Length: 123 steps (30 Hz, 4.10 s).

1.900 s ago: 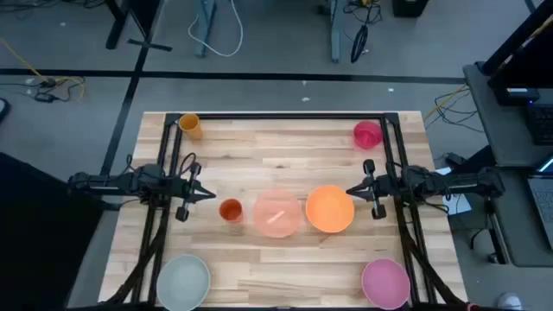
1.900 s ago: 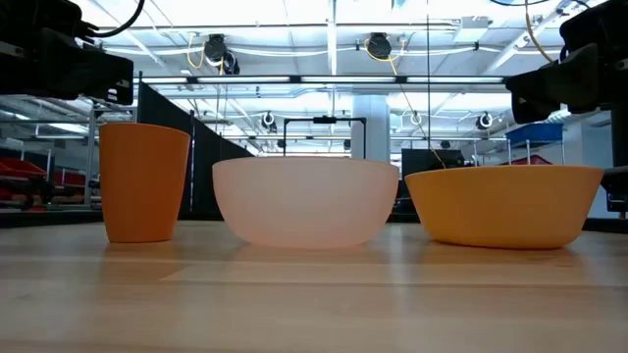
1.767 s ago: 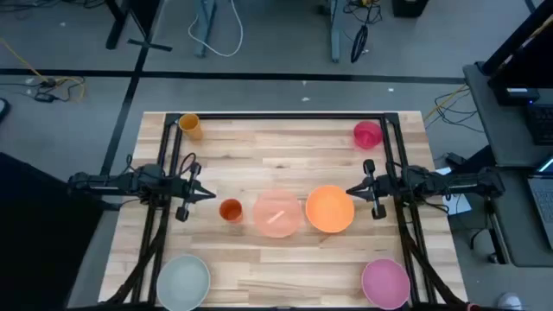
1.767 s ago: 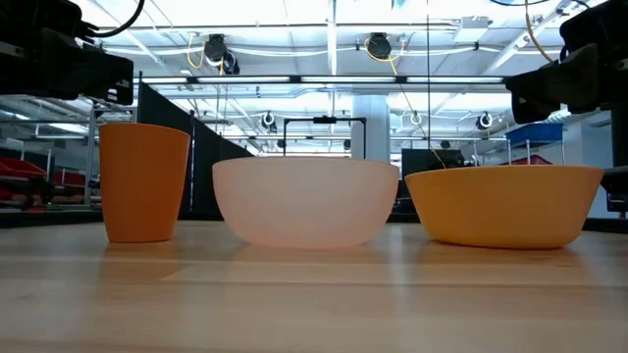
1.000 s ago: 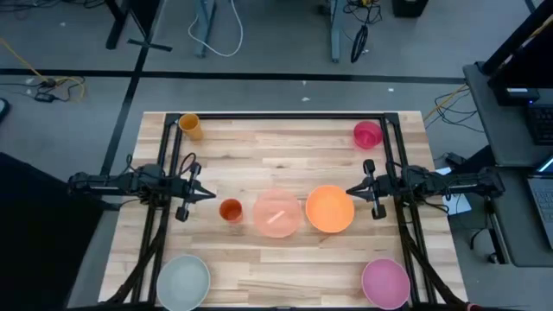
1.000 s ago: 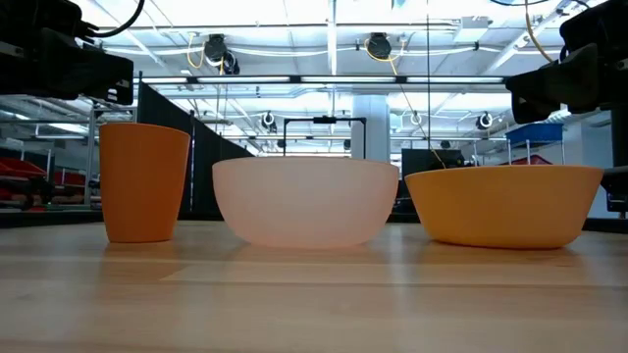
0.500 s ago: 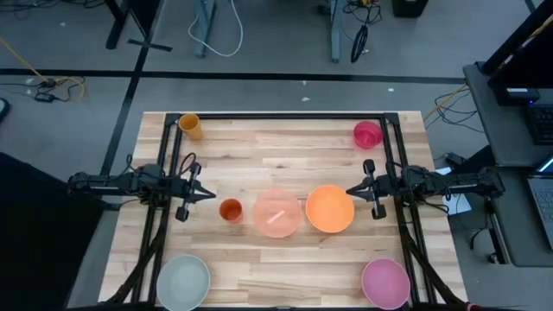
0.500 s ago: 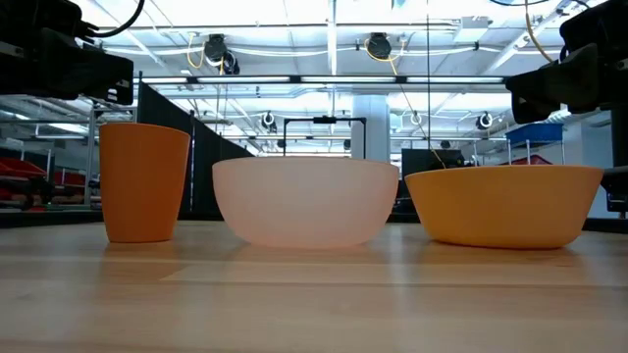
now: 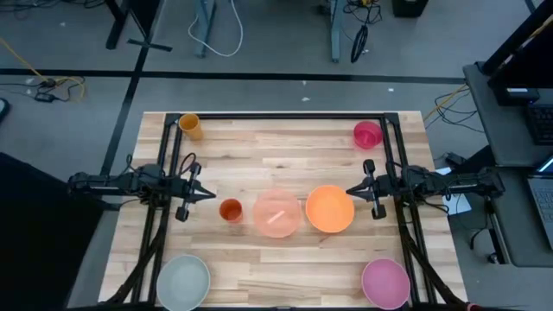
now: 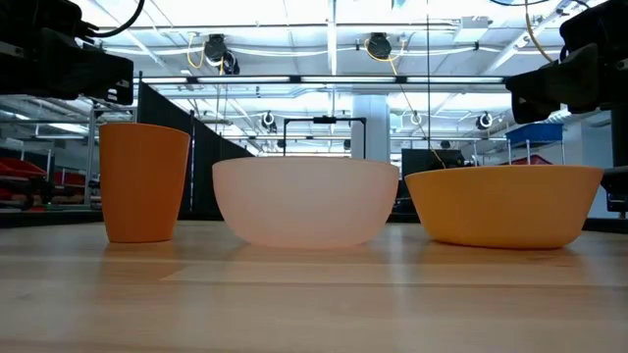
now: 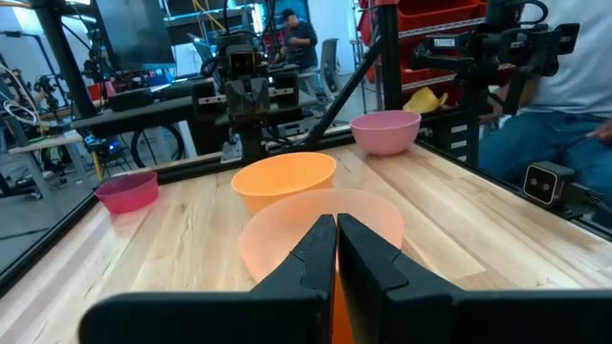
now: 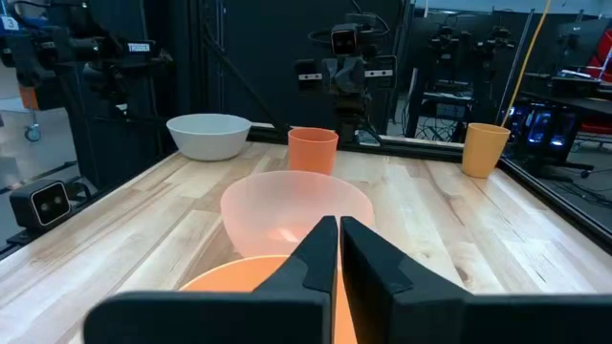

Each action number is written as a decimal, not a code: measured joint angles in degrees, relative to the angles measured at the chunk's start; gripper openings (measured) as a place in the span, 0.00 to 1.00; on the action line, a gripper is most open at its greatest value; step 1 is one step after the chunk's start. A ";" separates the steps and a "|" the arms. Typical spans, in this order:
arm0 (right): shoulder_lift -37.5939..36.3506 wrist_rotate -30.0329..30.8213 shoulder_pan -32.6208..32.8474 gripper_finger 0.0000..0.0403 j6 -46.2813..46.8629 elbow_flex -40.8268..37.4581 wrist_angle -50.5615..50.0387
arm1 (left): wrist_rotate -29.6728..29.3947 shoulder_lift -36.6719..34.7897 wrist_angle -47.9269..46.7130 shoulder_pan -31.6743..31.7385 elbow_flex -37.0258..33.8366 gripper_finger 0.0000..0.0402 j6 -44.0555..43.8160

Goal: Nest bowls inside each other

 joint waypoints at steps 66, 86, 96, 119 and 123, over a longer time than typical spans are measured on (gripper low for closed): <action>0.00 0.00 -0.01 0.00 0.00 0.00 0.00 | -1.00 0.02 0.02 0.00 0.02 0.00 4.50; -0.01 0.01 -0.02 0.00 -0.18 0.01 0.46 | -2.32 0.00 0.04 -0.02 0.00 0.00 4.47; -0.01 0.00 -0.01 0.00 -0.18 0.01 0.80 | -2.32 0.00 0.04 0.00 0.00 0.00 4.50; 0.01 3.39 -0.32 0.00 -5.76 0.01 0.71 | -7.81 0.02 0.19 -0.01 0.00 0.00 -2.61; 0.02 3.73 -0.90 0.00 -3.63 0.01 -0.30 | -9.07 0.01 -0.73 -0.02 0.01 0.00 -7.42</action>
